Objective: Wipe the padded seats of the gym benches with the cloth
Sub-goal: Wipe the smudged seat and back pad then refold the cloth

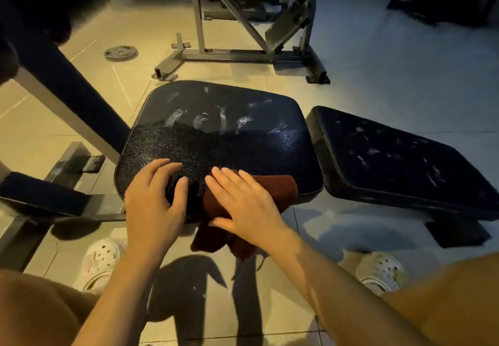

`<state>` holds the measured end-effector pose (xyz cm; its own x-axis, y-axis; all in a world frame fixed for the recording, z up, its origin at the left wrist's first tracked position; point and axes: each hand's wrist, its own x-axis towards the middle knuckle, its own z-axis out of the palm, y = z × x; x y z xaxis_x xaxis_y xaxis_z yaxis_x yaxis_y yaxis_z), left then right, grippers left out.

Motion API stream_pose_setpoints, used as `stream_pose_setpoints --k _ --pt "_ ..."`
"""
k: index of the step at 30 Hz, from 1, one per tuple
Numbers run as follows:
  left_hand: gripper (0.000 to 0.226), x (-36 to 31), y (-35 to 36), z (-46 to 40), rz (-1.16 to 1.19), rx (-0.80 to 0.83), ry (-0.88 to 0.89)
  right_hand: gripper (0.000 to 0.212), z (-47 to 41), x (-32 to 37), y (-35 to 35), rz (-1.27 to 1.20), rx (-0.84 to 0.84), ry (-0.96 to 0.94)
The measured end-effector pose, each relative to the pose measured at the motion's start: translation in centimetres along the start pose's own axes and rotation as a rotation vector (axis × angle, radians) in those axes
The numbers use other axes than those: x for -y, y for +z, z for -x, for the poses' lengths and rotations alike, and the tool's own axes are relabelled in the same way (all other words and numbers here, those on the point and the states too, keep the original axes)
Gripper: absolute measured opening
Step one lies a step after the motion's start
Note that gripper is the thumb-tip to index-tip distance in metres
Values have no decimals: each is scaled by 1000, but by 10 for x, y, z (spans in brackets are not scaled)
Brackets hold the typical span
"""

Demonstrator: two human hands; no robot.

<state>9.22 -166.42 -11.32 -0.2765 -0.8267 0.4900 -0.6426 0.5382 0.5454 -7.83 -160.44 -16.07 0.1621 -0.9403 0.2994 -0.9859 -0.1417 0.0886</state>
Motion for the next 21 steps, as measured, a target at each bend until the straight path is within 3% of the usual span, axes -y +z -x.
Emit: stream_pose_setpoints --k 8,13,21 --pt "31 -36 25 16 13 -17 24 89 49 -95 0 50 -25 -33" --pt "30 -57 41 29 53 -17 -8 94 73 -126 -2 12 -21 58" --pt "20 -94 74 69 43 -21 -42 73 108 -148 -3 -282 61 247"
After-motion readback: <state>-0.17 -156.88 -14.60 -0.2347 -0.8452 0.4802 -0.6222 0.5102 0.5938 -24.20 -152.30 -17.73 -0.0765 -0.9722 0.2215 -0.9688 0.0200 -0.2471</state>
